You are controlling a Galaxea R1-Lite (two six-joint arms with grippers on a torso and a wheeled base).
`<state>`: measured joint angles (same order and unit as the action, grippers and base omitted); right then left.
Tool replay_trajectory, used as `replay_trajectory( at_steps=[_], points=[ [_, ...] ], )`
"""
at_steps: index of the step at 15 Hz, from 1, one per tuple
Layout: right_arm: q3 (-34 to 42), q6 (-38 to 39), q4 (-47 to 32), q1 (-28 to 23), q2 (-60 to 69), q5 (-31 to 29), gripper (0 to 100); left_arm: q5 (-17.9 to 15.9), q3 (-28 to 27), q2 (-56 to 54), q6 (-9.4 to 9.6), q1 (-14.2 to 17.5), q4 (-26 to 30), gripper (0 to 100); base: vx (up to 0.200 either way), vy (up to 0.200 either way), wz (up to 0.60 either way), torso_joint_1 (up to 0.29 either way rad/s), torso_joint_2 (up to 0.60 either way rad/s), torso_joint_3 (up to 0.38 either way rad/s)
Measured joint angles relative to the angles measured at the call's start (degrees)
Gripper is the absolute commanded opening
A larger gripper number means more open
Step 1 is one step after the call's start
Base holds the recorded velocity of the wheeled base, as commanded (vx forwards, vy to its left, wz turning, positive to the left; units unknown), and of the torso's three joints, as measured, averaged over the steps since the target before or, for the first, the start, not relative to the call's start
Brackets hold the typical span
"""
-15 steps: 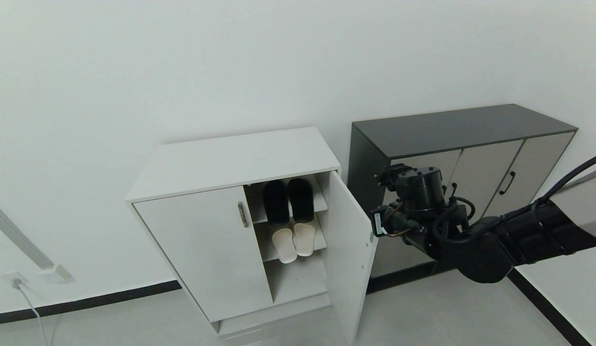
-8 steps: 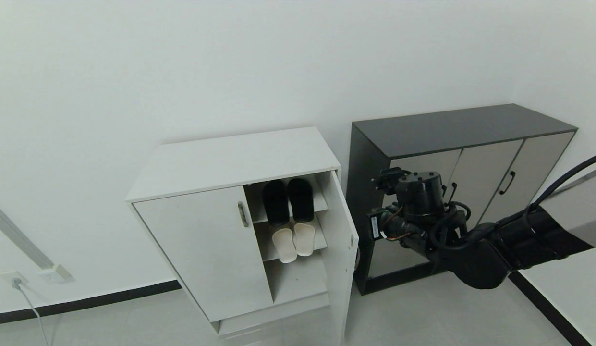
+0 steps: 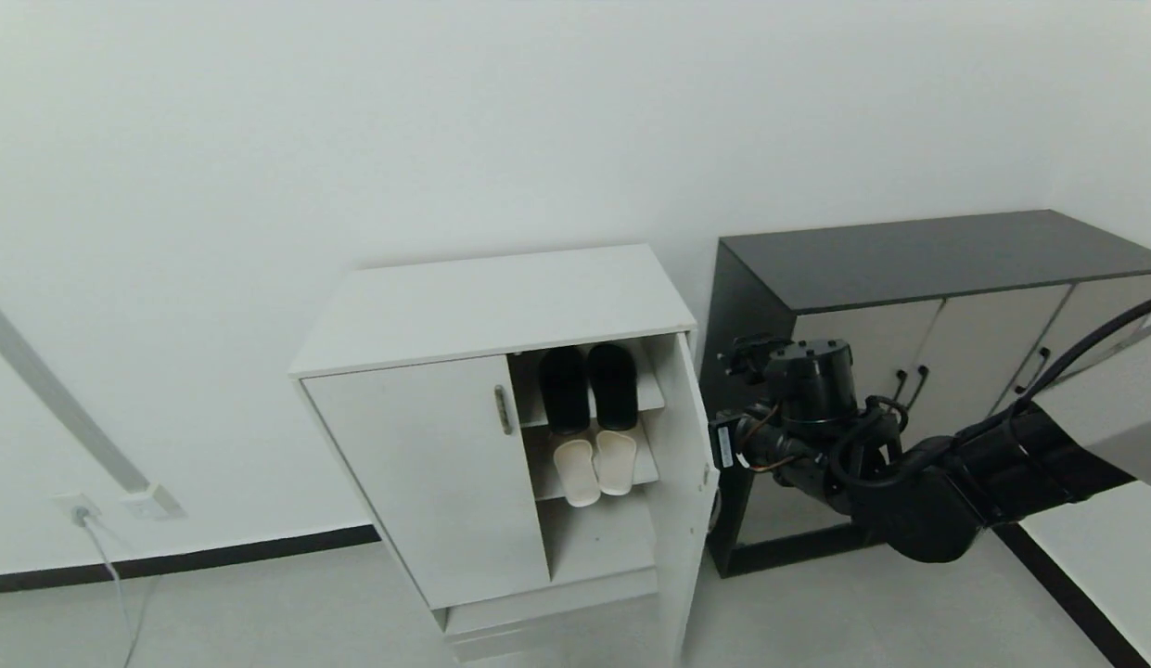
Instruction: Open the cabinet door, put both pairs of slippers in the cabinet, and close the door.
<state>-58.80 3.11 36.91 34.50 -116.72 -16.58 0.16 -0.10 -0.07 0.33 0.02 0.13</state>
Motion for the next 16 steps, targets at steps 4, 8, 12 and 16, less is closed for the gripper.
replay_trajectory(
  at_steps=[4,8,12,16],
  points=[
    [0.5,-0.3,2.9,-1.1,-0.1,0.6,0,0.0,0.0,0.0,0.0,0.0,0.0,0,0.0,0.0,0.0,0.0,0.0,0.0],
    [0.5,-2.7,2.9,-3.0,-0.1,0.2,0,0.0,0.0,0.0,0.0,0.0,0.0,0,0.0,0.0,0.0,0.0,0.0,0.0],
    [0.0,-4.3,2.9,-6.4,-0.5,-0.9,0,0.0,0.0,0.0,0.0,0.0,0.0,0,0.0,0.0,0.0,0.0,0.0,0.0],
    [-0.5,-4.5,2.8,-8.9,-2.0,-0.8,0,0.0,0.0,0.0,0.02,0.0,0.0,0,0.0,0.0,0.0,0.0,0.0,0.0]
  ],
)
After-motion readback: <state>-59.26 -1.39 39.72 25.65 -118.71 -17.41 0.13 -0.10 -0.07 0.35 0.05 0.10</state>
